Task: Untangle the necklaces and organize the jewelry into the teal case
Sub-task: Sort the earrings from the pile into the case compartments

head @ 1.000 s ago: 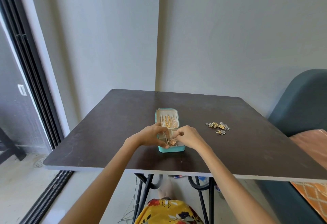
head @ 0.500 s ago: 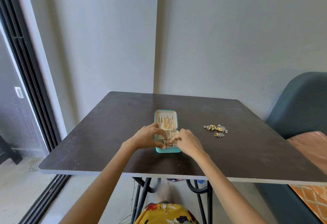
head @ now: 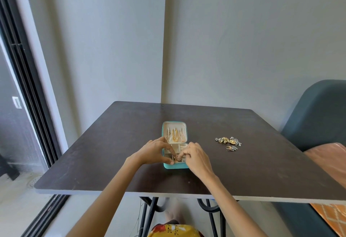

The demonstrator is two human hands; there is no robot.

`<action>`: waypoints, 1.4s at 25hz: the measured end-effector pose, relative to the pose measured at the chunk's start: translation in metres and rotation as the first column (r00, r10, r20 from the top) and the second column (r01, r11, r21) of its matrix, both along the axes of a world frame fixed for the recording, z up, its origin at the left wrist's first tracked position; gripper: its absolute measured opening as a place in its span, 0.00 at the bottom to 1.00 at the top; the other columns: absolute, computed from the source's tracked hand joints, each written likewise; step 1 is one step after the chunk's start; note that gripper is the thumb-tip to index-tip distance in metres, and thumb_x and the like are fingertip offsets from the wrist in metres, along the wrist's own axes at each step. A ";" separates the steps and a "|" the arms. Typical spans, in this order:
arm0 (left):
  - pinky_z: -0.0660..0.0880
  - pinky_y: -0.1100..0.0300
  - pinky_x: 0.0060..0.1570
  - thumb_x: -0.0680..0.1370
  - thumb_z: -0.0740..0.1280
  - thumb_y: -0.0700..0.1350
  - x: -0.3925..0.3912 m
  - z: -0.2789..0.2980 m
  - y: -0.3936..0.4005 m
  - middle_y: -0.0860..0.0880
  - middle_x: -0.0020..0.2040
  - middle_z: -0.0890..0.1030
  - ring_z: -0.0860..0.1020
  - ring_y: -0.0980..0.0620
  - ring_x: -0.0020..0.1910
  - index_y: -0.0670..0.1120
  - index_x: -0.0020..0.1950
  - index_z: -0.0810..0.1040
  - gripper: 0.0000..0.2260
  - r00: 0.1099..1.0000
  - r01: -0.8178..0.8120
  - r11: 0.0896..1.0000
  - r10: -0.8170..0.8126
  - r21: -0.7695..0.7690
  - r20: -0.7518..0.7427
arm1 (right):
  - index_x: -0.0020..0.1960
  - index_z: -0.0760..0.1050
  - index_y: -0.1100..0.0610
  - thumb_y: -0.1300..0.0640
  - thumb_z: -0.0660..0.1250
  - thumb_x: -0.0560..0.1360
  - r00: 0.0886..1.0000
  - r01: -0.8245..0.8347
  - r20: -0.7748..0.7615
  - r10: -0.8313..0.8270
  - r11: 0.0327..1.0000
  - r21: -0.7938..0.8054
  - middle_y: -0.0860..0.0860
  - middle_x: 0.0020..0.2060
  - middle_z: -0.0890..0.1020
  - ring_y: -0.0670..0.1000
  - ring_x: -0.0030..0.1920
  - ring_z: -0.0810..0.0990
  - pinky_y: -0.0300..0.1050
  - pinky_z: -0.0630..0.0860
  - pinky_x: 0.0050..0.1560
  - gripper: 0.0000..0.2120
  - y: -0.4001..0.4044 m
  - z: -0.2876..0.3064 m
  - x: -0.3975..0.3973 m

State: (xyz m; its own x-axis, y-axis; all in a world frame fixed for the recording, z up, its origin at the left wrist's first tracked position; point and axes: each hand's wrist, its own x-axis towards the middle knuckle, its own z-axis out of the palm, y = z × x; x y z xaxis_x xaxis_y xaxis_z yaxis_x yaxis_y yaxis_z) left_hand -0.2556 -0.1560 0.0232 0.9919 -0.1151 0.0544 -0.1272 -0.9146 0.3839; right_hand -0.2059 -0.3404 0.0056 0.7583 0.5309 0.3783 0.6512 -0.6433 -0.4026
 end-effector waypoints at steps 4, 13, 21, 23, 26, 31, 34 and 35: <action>0.69 0.57 0.59 0.73 0.71 0.54 0.000 0.002 0.000 0.55 0.62 0.70 0.65 0.59 0.56 0.59 0.57 0.79 0.13 1.000 -0.007 1.000 0.006 -0.020 -0.027 | 0.44 0.80 0.51 0.60 0.60 0.79 0.998 0.057 0.022 -0.060 0.991 0.119 0.46 0.45 0.76 0.45 0.48 0.73 0.32 0.70 0.38 0.11 0.000 -0.003 0.000; 0.62 0.61 0.57 0.73 0.70 0.54 0.001 0.009 -0.004 0.55 0.62 0.69 0.66 0.59 0.55 0.58 0.59 0.77 0.15 1.000 0.012 0.999 -0.012 0.037 -0.018 | 0.45 0.81 0.50 0.62 0.60 0.79 0.997 0.067 0.020 -0.071 0.986 0.152 0.44 0.43 0.74 0.43 0.47 0.72 0.33 0.70 0.37 0.13 -0.003 -0.004 0.009; 0.69 0.55 0.55 0.77 0.65 0.51 0.037 0.039 -0.075 0.50 0.54 0.73 0.73 0.52 0.51 0.54 0.58 0.78 0.10 0.944 0.002 0.997 0.025 -0.080 0.328 | 0.46 0.81 0.54 0.68 0.58 0.75 0.890 0.457 -0.289 -0.354 0.678 0.576 0.46 0.42 0.77 0.54 0.50 0.78 0.45 0.72 0.47 0.15 -0.070 0.005 0.069; 0.70 0.54 0.55 0.76 0.65 0.45 0.062 0.043 -0.111 0.47 0.54 0.74 0.75 0.48 0.52 0.51 0.58 0.78 0.11 0.940 0.004 0.996 0.025 -0.085 0.339 | 0.48 0.79 0.53 0.66 0.57 0.75 0.807 0.589 -0.418 -0.416 0.619 0.520 0.49 0.49 0.78 0.55 0.52 0.77 0.47 0.73 0.48 0.15 -0.098 -0.004 0.086; 0.70 0.52 0.59 0.76 0.62 0.39 0.095 0.031 -0.165 0.45 0.58 0.73 0.74 0.44 0.58 0.46 0.61 0.77 0.14 0.977 -0.021 0.990 0.050 -0.138 0.207 | 0.51 0.78 0.53 0.65 0.58 0.75 0.802 0.588 -0.390 -0.453 0.718 0.374 0.52 0.51 0.77 0.55 0.52 0.77 0.48 0.72 0.48 0.13 -0.129 -0.018 0.100; 0.72 0.51 0.53 0.77 0.56 0.36 0.130 -0.013 -0.214 0.43 0.60 0.71 0.72 0.43 0.60 0.43 0.63 0.73 0.15 0.984 -0.121 0.985 0.136 -0.125 0.119 | 0.53 0.77 0.47 0.60 0.65 0.73 0.908 0.356 -0.312 -0.281 0.909 0.216 0.46 0.45 0.75 0.46 0.43 0.76 0.39 0.69 0.43 0.12 -0.144 -0.020 0.113; 0.71 0.53 0.46 0.78 0.56 0.38 0.137 -0.024 -0.211 0.43 0.57 0.70 0.73 0.43 0.54 0.41 0.58 0.74 0.11 0.965 -0.197 0.973 0.214 -0.123 0.153 | 0.55 0.77 0.45 0.55 0.67 0.73 0.917 0.347 -0.255 -0.308 0.929 0.128 0.44 0.47 0.75 0.44 0.41 0.76 0.40 0.71 0.42 0.11 -0.143 -0.021 0.116; 0.71 0.54 0.44 0.78 0.56 0.38 0.139 -0.026 -0.209 0.44 0.55 0.71 0.74 0.44 0.52 0.41 0.55 0.75 0.10 0.959 -0.213 0.970 0.231 -0.117 0.165 | 0.55 0.77 0.45 0.54 0.66 0.74 0.915 0.360 -0.232 -0.330 0.928 0.100 0.45 0.48 0.75 0.45 0.43 0.78 0.41 0.71 0.42 0.10 -0.142 -0.022 0.117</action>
State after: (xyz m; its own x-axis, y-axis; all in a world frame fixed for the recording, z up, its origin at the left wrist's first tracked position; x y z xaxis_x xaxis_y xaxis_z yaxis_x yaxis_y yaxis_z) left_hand -0.1169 -0.3648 -0.0031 0.9654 0.1213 0.2307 0.0011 -0.8869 0.4620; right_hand -0.0890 -0.4824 -0.0160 0.9540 0.1760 0.2429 0.2908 -0.7409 -0.6053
